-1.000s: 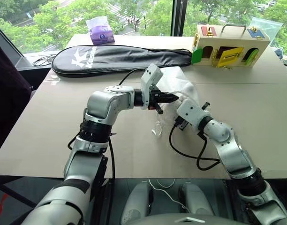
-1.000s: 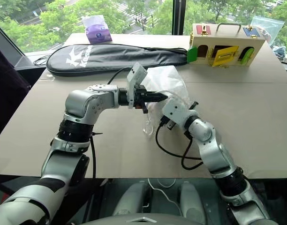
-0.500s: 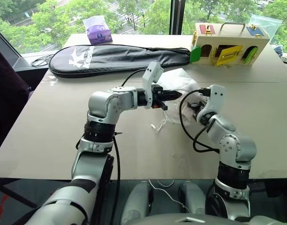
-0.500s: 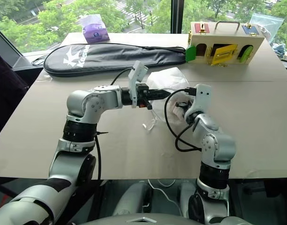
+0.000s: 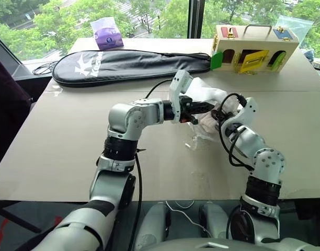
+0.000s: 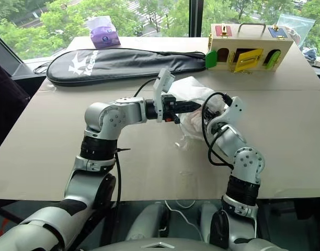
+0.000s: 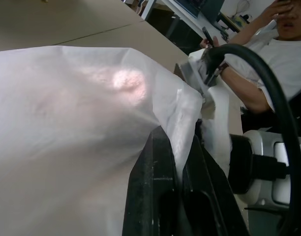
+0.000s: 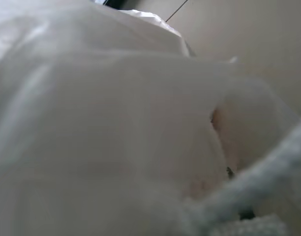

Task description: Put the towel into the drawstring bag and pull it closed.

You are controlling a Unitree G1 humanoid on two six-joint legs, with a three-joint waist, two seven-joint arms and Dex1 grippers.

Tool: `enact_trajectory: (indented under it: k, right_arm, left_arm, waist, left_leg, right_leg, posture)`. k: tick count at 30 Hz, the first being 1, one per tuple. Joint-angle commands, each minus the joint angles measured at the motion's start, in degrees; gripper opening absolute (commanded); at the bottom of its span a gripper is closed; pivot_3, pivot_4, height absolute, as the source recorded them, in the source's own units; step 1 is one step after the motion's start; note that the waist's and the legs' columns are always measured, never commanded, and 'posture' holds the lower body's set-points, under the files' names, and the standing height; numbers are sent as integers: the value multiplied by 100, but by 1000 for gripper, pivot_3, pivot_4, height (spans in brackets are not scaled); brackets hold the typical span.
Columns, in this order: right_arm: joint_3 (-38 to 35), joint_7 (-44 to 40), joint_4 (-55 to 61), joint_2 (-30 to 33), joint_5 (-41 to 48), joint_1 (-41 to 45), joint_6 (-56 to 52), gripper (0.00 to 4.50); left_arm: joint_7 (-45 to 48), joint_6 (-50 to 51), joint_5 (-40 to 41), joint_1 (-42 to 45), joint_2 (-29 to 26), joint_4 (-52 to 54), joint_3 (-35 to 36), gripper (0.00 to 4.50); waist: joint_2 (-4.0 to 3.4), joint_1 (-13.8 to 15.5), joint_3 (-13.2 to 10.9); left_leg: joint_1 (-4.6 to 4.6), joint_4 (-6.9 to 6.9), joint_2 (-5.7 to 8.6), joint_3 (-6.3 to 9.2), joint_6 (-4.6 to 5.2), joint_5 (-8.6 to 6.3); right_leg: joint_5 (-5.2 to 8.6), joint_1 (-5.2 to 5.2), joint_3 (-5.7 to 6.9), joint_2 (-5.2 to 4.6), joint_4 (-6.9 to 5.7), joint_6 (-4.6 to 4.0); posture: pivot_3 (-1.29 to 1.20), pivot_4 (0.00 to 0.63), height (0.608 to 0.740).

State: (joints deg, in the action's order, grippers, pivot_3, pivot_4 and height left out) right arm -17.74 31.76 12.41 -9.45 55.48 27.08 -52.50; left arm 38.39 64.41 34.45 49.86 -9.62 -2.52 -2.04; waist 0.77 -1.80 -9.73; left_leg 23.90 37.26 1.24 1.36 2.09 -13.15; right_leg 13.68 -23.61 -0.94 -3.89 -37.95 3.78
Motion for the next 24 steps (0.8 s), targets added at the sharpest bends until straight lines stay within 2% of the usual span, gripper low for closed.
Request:
enact_trajectory:
  k: [1, 2, 4, 7, 9, 14, 16, 24]
  right_arm:
    - [258, 124, 21, -1082, 623, 965, 543, 917]
    - [321, 115, -1, -1025, 719, 975, 642, 1155]
    - [495, -48, 26, -807, 886, 973, 756, 2128]
    - [872, -409, 259, -155, 844, 890, 545, 3595]
    - [930, -575, 462, 196, 1056, 771, 245, 4421]
    - [795, -959, 903, 1054, 1470, 403, -341, 4421]
    - [753, -1140, 1049, 1405, 1557, 262, -469, 4421]
    - [702, -1792, 1270, 2318, 1297, -49, -421, 4421]
  left_arm:
    - [-71, -9, 148, 147, 92, 247, 33, 0]
    - [-94, -33, 135, 156, 97, 212, 46, 0]
    - [-182, -133, 70, 208, 123, 78, 95, 0]
    - [-350, -321, -46, 326, 173, -210, 198, 0]
    - [-397, -408, -93, 364, 169, -336, 236, 0]
    - [-447, -601, -206, 410, 79, -624, 250, 0]
    - [-441, -679, -222, 435, 24, -734, 249, 0]
    - [-356, -898, -349, 519, -125, -1038, 268, 0]
  waist:
    - [0, -31, 0]
    - [0, -41, 0]
    - [0, -56, 0]
    - [0, -61, -4]
    - [0, -56, -4]
    - [1, -3, -4]
    - [0, -68, -4]
    - [-1, -47, -6]
  left_leg:
    - [0, 0, 0, 0, 0, 0]
    - [0, 0, 0, -1, 0, 0]
    - [0, 0, 0, -1, 1, 0]
    - [0, 2, -3, -1, 1, 0]
    - [1, 3, -6, 1, 1, 0]
    - [11, 7, -3, 1, 2, -1]
    - [11, 7, -3, -3, 6, -3]
    - [8, 6, -11, -5, 6, -3]
  right_leg:
    - [0, 0, -1, 0, 0, 0]
    - [0, 0, -1, 1, 0, 0]
    - [0, 0, -1, 3, 0, 0]
    - [0, -1, -3, 9, -2, 0]
    - [0, 0, 0, 12, -1, 0]
    - [0, 3, 3, 6, 13, 1]
    - [0, 0, -2, 6, 12, 1]
    - [1, -1, -3, 17, 7, 1]
  posture:
    - [0, 150, 740]
    - [0, 150, 740]
    - [0, 150, 740]
    - [0, 150, 740]
    - [0, 150, 740]
    - [0, 150, 740]
    - [0, 150, 740]
    - [0, 150, 740]
